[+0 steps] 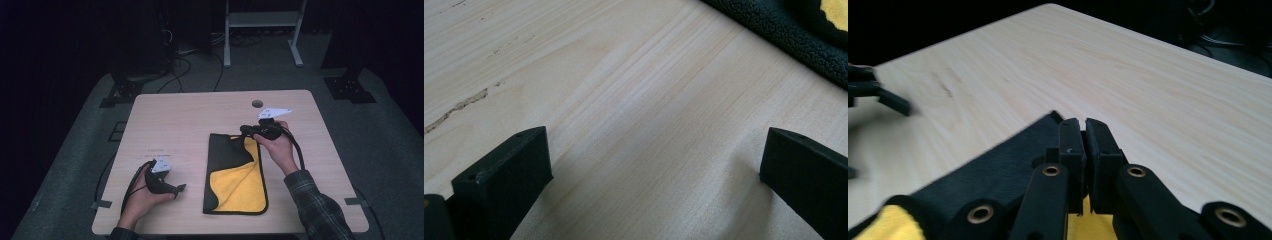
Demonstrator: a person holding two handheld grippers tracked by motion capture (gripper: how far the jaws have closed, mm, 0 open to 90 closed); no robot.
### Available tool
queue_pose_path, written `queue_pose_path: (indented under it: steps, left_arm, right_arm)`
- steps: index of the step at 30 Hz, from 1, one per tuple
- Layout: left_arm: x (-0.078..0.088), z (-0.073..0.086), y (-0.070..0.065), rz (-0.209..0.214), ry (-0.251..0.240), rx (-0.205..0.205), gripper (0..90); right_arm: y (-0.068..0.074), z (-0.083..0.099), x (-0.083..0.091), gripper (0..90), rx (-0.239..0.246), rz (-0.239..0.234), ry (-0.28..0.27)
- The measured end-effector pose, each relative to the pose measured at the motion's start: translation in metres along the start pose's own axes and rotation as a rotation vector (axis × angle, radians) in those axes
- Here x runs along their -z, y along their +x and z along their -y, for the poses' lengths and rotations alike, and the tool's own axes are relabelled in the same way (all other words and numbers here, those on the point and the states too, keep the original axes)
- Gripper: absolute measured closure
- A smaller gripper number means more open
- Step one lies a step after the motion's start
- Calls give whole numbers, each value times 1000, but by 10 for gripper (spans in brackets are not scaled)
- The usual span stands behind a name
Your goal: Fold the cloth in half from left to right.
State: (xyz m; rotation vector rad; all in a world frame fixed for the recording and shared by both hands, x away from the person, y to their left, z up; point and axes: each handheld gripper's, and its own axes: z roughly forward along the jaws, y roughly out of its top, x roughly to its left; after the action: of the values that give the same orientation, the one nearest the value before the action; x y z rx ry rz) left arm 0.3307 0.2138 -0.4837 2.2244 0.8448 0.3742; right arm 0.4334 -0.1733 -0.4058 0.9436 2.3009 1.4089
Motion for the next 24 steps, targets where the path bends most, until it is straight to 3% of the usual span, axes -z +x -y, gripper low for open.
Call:
queue_pose_path:
  steps: [5,12,24]
  left_arm:
    - [0,0,0,-1,0,1,0]
    - [0,0,0,-1,-1,1,0]
    - [0,0,0,-2,-1,1,0]
  right_arm:
    - [-20,-1,1,859,-6,79,18]
    - [-47,2,-4,859,-26,144,58]
    - [-69,30,-23,831,-60,226,152]
